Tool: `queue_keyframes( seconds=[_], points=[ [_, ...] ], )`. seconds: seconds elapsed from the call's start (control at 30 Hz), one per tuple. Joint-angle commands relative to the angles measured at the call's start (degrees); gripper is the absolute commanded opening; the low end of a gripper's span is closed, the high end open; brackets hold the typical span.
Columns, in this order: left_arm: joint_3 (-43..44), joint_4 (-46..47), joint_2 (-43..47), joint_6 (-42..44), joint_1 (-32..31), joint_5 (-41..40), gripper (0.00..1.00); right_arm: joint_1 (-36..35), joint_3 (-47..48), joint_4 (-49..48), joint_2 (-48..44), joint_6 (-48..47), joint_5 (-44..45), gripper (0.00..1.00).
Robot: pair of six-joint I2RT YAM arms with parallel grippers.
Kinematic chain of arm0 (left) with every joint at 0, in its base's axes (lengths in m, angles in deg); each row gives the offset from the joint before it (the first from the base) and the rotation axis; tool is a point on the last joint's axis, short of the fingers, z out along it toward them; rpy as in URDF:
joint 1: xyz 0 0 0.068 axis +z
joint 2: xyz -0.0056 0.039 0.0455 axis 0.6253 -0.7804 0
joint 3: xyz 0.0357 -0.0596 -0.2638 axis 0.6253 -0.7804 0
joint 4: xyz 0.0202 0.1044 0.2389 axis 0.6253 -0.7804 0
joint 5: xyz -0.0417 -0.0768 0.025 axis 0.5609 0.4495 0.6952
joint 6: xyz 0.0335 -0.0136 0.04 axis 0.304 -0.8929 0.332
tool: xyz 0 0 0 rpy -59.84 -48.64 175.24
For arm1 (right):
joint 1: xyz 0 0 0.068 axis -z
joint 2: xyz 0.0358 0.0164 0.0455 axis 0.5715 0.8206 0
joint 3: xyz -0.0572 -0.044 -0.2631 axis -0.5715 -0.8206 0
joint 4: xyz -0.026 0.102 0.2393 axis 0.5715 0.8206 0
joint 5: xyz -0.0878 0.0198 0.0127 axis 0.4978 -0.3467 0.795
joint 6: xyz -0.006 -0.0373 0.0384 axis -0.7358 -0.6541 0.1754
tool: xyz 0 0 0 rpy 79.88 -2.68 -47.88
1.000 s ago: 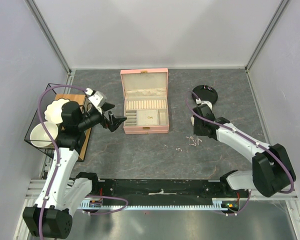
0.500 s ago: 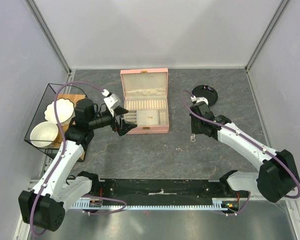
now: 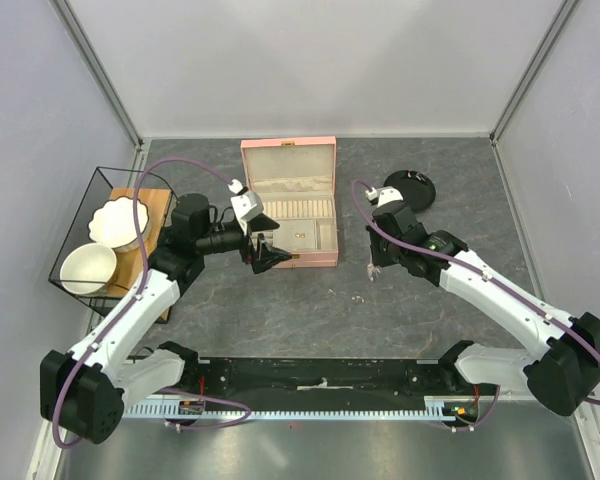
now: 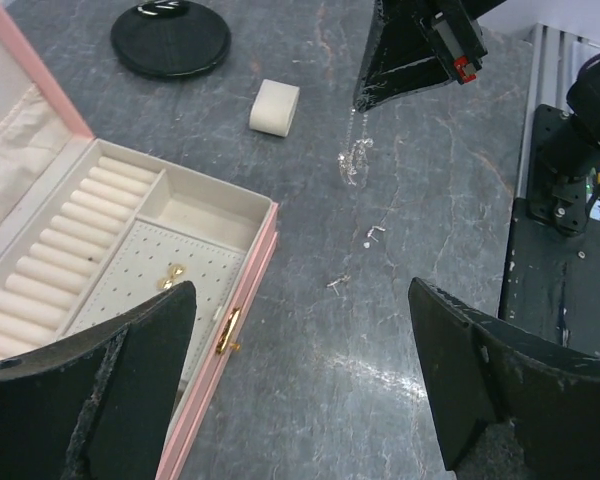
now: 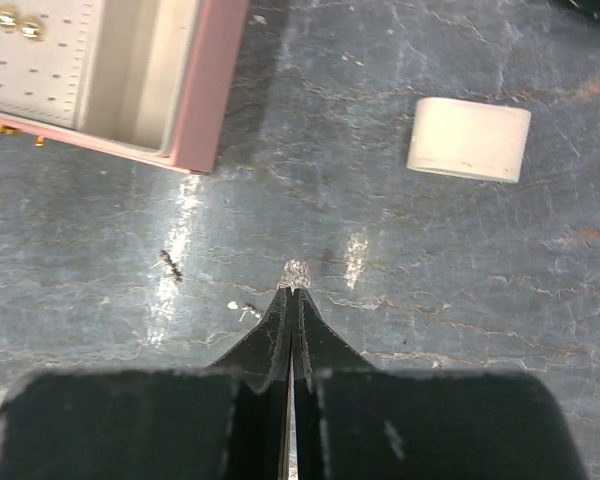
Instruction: Organize the mixed jewelry
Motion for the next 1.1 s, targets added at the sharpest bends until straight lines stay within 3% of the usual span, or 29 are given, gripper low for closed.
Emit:
queue_keyframes(
  seconds=[0.0, 0.43, 1.07],
  points=[
    [2.05, 5.24, -2.23, 0.08, -3.01, 0.11, 0.94, -2.2, 3.82, -0.02, -1.47, -1.49, -0.84, 0.0],
    [1.0, 15.69, -8.47, 1.48, -9.7, -3.84, 0.91, -8.27, 9.88, -1.52, 0.64, -3.6, -3.12, 0.0],
    [-3.93, 29.41, -15.42, 9.13, -10.67, 6.17, 0.94, -12.75, 15.77, -3.45, 3.63, -5.36, -6.73, 0.0]
  ],
)
